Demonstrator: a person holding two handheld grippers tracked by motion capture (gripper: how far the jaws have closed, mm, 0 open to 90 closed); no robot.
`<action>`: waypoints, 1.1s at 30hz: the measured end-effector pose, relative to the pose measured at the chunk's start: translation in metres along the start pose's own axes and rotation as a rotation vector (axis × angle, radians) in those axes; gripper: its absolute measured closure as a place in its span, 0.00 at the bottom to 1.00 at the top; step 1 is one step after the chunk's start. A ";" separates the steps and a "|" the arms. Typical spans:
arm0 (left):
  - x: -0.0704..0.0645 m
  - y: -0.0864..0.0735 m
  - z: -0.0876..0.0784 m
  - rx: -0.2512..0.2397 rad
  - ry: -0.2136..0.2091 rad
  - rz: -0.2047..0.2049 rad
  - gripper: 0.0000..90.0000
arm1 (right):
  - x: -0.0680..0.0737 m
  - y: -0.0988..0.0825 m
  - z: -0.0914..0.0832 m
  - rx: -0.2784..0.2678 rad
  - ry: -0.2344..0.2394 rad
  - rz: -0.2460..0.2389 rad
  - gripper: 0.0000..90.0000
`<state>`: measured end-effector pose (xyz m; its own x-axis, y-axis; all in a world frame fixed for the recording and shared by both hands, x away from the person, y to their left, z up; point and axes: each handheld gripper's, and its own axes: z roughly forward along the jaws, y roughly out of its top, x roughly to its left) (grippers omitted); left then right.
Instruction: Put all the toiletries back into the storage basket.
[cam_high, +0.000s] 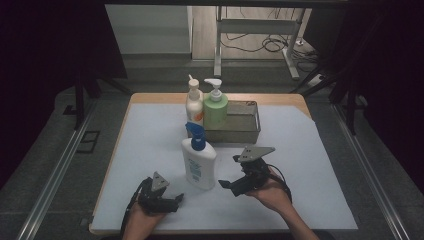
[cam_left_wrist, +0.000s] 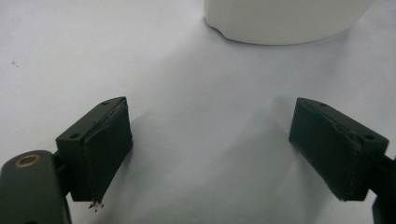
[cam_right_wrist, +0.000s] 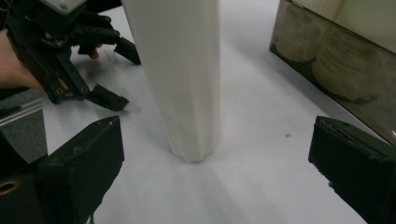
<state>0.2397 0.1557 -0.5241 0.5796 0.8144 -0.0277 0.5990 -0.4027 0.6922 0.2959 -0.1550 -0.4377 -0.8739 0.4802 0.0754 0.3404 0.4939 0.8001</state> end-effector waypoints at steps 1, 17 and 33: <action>0.000 0.000 0.000 0.000 0.000 0.000 0.14 | 0.001 0.002 0.002 0.001 0.004 -0.006 0.04; 0.000 0.000 0.000 -0.001 0.001 0.000 0.14 | 0.014 0.034 0.027 0.003 0.021 -0.050 0.13; 0.000 0.000 0.000 -0.001 0.001 0.000 0.14 | 0.022 0.053 0.051 0.002 0.011 -0.066 0.31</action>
<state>0.2396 0.1556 -0.5242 0.5787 0.8151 -0.0268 0.5985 -0.4021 0.6929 0.3126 -0.0811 -0.4240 -0.8982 0.4387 0.0286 0.2825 0.5261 0.8021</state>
